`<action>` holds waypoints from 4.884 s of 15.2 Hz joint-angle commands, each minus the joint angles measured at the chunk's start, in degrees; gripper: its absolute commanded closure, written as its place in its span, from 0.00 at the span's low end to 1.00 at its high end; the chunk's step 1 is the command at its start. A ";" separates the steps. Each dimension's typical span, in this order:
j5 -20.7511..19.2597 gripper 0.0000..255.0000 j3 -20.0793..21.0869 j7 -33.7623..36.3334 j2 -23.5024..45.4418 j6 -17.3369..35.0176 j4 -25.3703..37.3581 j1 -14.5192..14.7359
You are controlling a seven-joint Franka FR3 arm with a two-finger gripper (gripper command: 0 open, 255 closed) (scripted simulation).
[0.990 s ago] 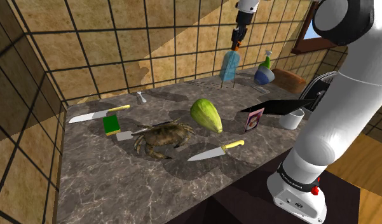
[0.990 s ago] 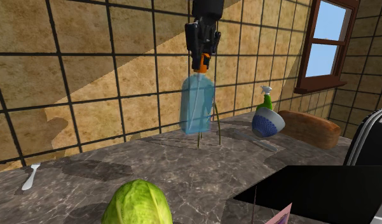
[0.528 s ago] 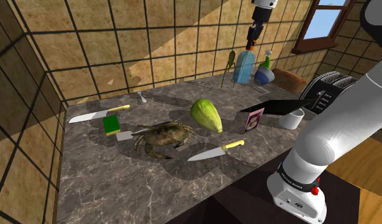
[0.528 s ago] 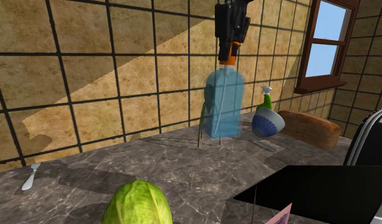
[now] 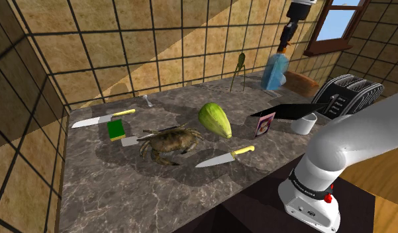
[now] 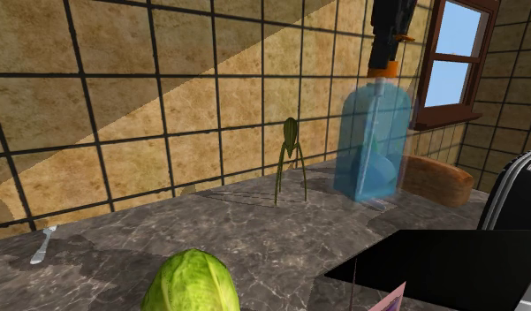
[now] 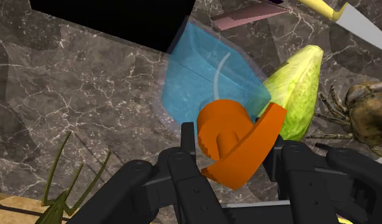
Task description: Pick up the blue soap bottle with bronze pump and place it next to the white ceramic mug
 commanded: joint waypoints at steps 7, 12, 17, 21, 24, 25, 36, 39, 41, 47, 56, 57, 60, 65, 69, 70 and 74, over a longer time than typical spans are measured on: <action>-4.24 1.00 0.65 -2.25 -14.22 -9.07 -4.79 -4.00; -6.59 1.00 0.34 -4.83 -21.18 -15.48 -5.13 -6.41; -9.13 1.00 -0.35 -8.19 -26.87 -22.34 -3.66 -8.61; -10.32 1.00 -0.83 -9.34 -29.53 -23.45 -5.06 -9.52; -10.82 1.00 -1.16 -9.20 -31.18 -21.81 -8.33 -9.95; -11.00 1.00 -1.29 -9.16 -31.71 -21.27 -9.40 -10.09; -13.22 1.00 -3.09 -8.87 -37.14 -15.51 -20.51 -11.70; -13.93 1.00 -3.73 -8.83 -38.48 -13.98 -23.36 -12.17; -14.43 1.00 -4.19 -8.82 -39.34 -12.97 -25.22 -12.50; -16.09 1.00 -5.76 -8.81 -41.74 -9.96 -30.63 -13.53; -19.07 1.00 -8.70 -8.94 -44.80 -5.41 -38.26 -15.30; -19.45 1.00 -9.08 -8.96 -45.09 -4.89 -39.08 -15.52; -20.62 1.00 -10.26 -9.05 -45.89 -3.34 -41.48 -16.19; -22.78 1.00 -12.47 -9.25 -46.98 -0.67 -45.33 -17.42; -24.72 1.00 -14.45 -9.44 -47.58 1.56 -48.28 -18.47; -25.23 1.00 -14.98 -9.49 -47.69 2.14 -48.99 -18.75; -27.31 1.00 -17.12 -9.71 -47.91 4.40 -51.64 -19.83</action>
